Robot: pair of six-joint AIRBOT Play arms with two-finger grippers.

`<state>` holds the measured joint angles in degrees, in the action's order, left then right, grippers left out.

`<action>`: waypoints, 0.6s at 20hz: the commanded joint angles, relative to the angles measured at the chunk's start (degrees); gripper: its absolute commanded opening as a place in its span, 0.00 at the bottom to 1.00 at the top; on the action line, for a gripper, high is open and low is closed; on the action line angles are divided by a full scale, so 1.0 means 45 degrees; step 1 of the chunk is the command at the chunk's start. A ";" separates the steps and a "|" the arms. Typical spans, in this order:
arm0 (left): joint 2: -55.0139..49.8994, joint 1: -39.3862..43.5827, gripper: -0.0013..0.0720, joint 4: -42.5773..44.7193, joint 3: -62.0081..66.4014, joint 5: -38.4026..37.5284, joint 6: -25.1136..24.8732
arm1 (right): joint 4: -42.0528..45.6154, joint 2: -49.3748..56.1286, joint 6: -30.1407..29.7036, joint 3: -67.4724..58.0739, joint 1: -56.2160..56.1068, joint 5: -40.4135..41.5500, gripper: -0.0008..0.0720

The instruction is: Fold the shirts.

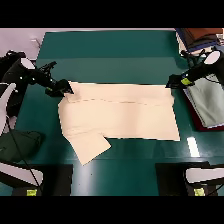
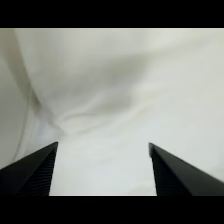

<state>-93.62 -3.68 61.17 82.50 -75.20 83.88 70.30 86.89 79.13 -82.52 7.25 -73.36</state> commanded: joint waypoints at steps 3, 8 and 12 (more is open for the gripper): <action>0.3065 0.0189 0.92 0.1389 -0.3381 0.0112 0.0301 | -0.0044 -0.2118 0.0015 0.0199 -0.0034 -0.1559 0.53; 0.7679 0.0189 0.92 0.1214 -1.0040 0.0850 0.0685 | -0.0053 -0.4104 0.0019 0.0199 -0.0063 -0.1603 0.53; 0.9675 0.0189 0.92 0.0092 -1.2541 0.1666 0.1020 | -0.0053 -0.4760 0.0019 0.0199 -0.0063 -0.1409 0.53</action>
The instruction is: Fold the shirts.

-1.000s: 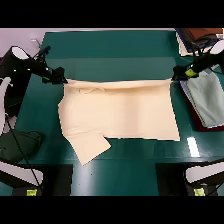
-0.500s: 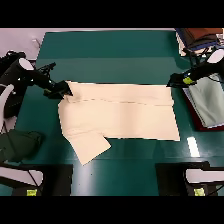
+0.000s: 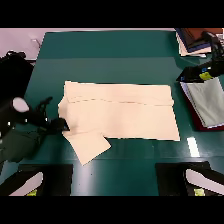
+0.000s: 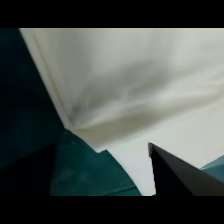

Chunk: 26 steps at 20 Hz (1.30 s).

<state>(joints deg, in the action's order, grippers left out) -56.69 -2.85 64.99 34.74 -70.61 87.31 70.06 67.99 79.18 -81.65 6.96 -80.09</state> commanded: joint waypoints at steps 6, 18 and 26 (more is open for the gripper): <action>0.1540 0.0005 0.92 -0.3696 -0.2958 0.2861 -0.1171 | -0.0005 -0.0607 0.0015 0.0005 0.0000 -0.0126 0.53; 0.1554 0.0005 0.06 -0.4211 -0.1909 0.0476 -0.2521 | 0.0146 -0.1923 -0.0447 0.4843 0.3177 -0.1127 0.54; 0.1554 0.0000 0.06 -0.4148 -0.1598 0.0840 -0.2526 | -0.1370 -0.0685 -0.1457 1.1249 0.7509 -0.0194 0.60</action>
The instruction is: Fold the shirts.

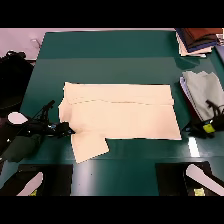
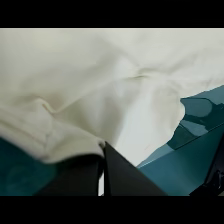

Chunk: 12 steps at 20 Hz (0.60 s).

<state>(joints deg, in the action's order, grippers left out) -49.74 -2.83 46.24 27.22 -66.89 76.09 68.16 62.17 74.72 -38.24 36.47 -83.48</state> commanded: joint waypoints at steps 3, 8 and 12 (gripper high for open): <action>0.0005 0.0000 0.06 0.0024 0.0073 0.0078 -0.0029 | -0.1846 0.1243 -0.0588 0.1851 0.0248 0.1530 0.60; 0.0039 0.0000 0.05 0.0291 0.0282 -0.0763 0.0000 | -0.1773 0.1384 -0.0631 0.0874 -0.1972 0.1554 0.17; 0.1496 0.0000 0.05 0.2331 0.0500 -0.2244 0.0942 | -0.1069 -0.0364 -0.0617 -0.0019 -0.2934 0.0510 0.04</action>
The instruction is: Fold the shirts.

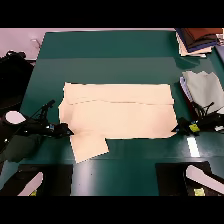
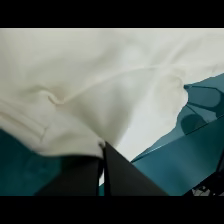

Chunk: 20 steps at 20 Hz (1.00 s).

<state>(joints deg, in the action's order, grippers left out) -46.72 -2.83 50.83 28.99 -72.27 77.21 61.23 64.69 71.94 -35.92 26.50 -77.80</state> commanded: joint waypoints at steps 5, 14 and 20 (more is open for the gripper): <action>0.3347 0.0000 0.05 0.1613 0.0505 -0.3823 0.1579 | 0.3385 -0.3925 0.0437 -0.1161 -0.1030 -0.2375 0.04; -0.0316 -0.0005 0.06 0.2001 0.3560 0.0408 0.0690 | 0.3303 -0.1753 0.1511 -0.3900 -0.3507 -0.0131 0.04; -0.4867 -0.0005 0.06 0.1909 0.6586 0.2351 0.0058 | 0.3288 0.2769 0.2011 -0.7111 -0.4799 0.0568 0.04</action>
<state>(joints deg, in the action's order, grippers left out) -60.38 -2.79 59.55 53.08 -66.63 78.72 76.12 68.90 80.03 -61.80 7.46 -76.64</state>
